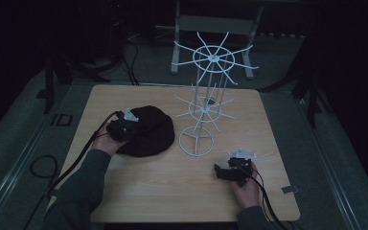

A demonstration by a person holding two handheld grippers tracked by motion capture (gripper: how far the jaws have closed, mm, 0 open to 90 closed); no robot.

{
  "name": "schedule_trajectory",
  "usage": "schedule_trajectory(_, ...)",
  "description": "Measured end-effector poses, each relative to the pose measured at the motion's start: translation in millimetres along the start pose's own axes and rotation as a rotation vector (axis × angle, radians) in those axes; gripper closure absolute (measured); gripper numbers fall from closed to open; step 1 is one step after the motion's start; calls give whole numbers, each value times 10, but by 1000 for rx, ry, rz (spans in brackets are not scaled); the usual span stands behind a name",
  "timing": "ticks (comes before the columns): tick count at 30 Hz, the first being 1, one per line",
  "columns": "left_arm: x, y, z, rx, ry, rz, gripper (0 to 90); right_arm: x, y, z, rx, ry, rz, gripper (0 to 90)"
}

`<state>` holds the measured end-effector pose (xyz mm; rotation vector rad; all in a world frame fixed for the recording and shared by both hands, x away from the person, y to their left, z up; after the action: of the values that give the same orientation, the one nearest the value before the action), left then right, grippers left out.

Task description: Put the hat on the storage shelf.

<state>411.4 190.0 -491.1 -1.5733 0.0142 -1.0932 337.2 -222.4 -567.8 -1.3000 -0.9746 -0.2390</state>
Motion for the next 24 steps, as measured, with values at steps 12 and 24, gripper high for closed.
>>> schedule_trajectory(12,21,-216,82,-35,-90,-102,840,0,0,0,0,0,0,111)
schedule_trajectory(24,34,-442,160,-116,-187,-222,840,0,0,1,0,1,0,111)
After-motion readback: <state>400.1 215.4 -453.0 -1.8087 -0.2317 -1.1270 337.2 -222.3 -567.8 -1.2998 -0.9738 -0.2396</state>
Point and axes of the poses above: each handheld gripper's, and its own axes: y roughly forward along the jaws, x roughly out of its top, z roughly to its left, the point moved 1 cm from there along y, roughly forward along the jaws, and after that the axes turned 3 degrees about -y, right-handed, at the moved point
